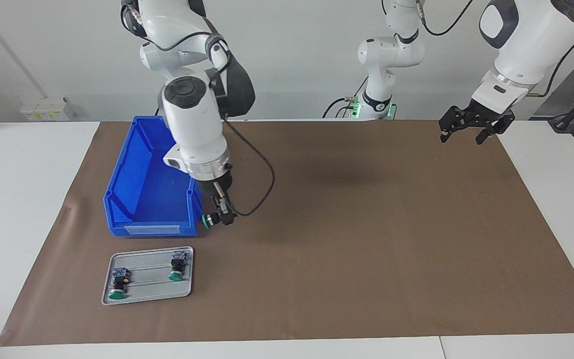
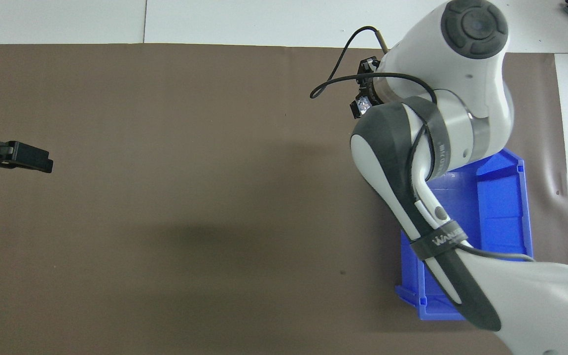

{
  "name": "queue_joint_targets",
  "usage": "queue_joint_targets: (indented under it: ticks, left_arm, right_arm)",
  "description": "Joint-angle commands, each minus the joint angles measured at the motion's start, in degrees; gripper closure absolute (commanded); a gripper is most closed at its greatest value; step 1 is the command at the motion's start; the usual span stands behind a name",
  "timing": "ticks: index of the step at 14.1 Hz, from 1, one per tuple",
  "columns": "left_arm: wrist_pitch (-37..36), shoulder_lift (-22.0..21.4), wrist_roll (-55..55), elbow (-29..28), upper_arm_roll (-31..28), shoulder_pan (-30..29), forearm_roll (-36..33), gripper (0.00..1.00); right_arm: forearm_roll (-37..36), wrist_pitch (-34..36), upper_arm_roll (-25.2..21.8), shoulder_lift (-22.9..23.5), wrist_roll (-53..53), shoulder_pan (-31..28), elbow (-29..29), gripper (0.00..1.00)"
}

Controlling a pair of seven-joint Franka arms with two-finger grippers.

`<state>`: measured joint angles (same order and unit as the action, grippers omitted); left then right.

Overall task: Place and press button with both arms
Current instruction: 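Carry the button to the table center and open the right gripper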

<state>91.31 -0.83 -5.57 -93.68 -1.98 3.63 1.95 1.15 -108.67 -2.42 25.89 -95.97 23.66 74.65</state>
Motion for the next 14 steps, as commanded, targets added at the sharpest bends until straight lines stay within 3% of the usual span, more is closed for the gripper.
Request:
queue_joint_targets:
  ticks: [1,4,7,11,14]
  left_arm:
    - [0.01,-1.54,0.65,-1.59,0.4,-0.47,-0.98,0.0]
    - [0.01,-1.54,0.65,-1.68,0.4,-0.47,-0.98,0.0]
    - [0.01,-1.54,0.74,-1.68,0.4,-0.47,-0.98,0.0]
    - [0.01,-1.54,0.65,-1.68,0.4,-0.47,-0.98,0.0]
    - [0.01,-1.54,0.65,-1.68,0.4,-0.47,-0.98,0.0]
  right_arm:
    - [-3.86,-0.14,-0.04,1.78,-14.97,5.76,-0.12,1.0]
    - [-4.14,-4.0,0.05,4.68,-26.08,10.69,-1.16,1.0]
    - [-4.75,-5.67,-0.21,13.28,-35.05,16.66,-9.15,1.0]
    - [-5.72,-14.26,-0.04,17.08,-39.2,22.29,-8.56,1.0]
    - [-5.81,-18.68,-0.04,16.56,-39.38,22.48,-3.83,1.0]
